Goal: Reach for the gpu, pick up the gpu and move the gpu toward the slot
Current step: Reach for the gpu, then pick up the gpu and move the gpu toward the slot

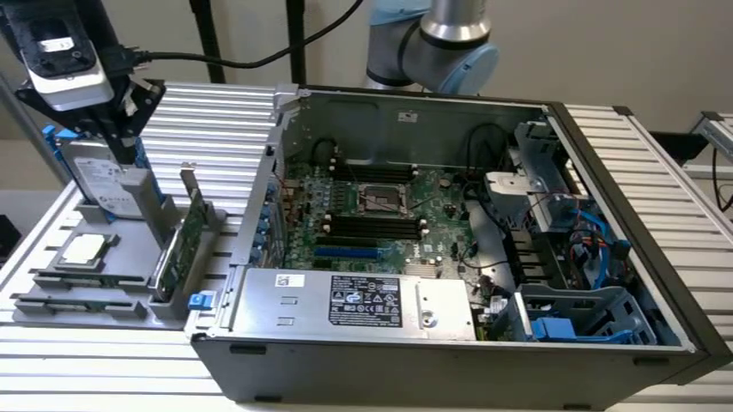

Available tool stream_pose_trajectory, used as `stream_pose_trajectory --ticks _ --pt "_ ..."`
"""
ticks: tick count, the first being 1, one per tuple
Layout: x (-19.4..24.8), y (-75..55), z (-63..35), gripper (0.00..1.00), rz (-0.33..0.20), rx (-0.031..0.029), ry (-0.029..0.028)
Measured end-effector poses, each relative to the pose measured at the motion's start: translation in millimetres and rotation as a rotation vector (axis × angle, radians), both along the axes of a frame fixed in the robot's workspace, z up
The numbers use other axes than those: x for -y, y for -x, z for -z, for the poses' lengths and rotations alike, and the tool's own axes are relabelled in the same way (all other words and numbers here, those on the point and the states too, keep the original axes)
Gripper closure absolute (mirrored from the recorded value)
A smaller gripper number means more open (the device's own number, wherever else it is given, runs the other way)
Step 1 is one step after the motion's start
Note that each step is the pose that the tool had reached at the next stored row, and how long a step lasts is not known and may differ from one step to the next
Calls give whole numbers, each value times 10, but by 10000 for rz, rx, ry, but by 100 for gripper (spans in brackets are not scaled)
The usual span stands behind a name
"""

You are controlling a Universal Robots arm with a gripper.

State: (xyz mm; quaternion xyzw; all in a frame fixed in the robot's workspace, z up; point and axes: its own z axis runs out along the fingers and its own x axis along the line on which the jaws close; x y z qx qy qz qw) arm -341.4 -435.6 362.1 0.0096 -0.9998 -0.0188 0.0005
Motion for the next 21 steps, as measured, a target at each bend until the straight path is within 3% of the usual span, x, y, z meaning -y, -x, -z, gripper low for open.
stream_pose_trajectory --ticks 8,21 --pt "137 -191 68 89 0 0 17" --pt "141 -203 71 89 1 0 17"
